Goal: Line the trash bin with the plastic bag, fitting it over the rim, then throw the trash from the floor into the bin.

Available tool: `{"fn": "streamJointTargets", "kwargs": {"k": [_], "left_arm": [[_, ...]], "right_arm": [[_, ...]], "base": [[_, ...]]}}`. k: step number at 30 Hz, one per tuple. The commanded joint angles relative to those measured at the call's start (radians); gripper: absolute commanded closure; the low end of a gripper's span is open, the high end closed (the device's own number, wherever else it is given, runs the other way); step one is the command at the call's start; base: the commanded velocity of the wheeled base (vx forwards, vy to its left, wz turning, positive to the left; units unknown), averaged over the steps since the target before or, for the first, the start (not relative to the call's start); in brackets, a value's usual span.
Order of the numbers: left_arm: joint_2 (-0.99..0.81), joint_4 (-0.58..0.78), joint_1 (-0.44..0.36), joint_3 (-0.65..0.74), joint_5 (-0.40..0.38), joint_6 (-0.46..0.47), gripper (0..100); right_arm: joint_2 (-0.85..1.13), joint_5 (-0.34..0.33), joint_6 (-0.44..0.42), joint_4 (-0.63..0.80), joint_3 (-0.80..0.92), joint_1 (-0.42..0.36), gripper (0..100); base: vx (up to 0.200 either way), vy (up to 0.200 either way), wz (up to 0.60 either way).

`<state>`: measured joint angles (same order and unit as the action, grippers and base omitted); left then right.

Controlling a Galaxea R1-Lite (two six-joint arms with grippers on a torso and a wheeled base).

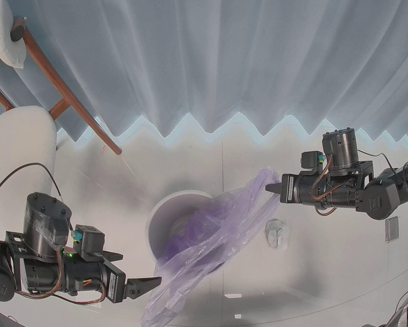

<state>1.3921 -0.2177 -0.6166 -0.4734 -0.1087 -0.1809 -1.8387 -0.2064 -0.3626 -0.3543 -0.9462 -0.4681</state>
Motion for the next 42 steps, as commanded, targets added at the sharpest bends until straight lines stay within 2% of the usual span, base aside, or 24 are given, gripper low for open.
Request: {"fn": "streamJointTargets", "kwargs": {"k": [1, 18, 25, 31, 42], "left_arm": [[-0.047, 0.0, 0.005, 0.048, -0.014, 0.006, 0], [0.045, -0.003, -0.084, 0.048, -0.014, 0.018, 0], [0.134, -0.017, -0.051, 0.029, 0.0, 0.086, 0], [0.174, -0.085, -0.011, 0.035, 0.0, 0.089, 0], [0.235, -0.104, -0.006, -0.001, 0.017, 0.087, 0]], "right_arm": [[-0.013, -0.001, 0.001, 0.0, -0.008, 0.006, 100], [-0.043, 0.002, -0.01, 0.0, -0.051, 0.009, 100], [-0.042, 0.002, -0.01, 0.0, -0.068, 0.008, 100], [-0.033, 0.002, -0.01, 0.0, -0.062, 0.008, 100], [-0.028, 0.004, -0.01, 0.0, -0.065, 0.003, 100]], "base": [[0.0, 0.0, 0.0], [0.0, 0.0, 0.0], [0.0, 0.0, 0.0], [0.0, 0.0, 0.0], [0.0, 0.0, 0.0]]}}
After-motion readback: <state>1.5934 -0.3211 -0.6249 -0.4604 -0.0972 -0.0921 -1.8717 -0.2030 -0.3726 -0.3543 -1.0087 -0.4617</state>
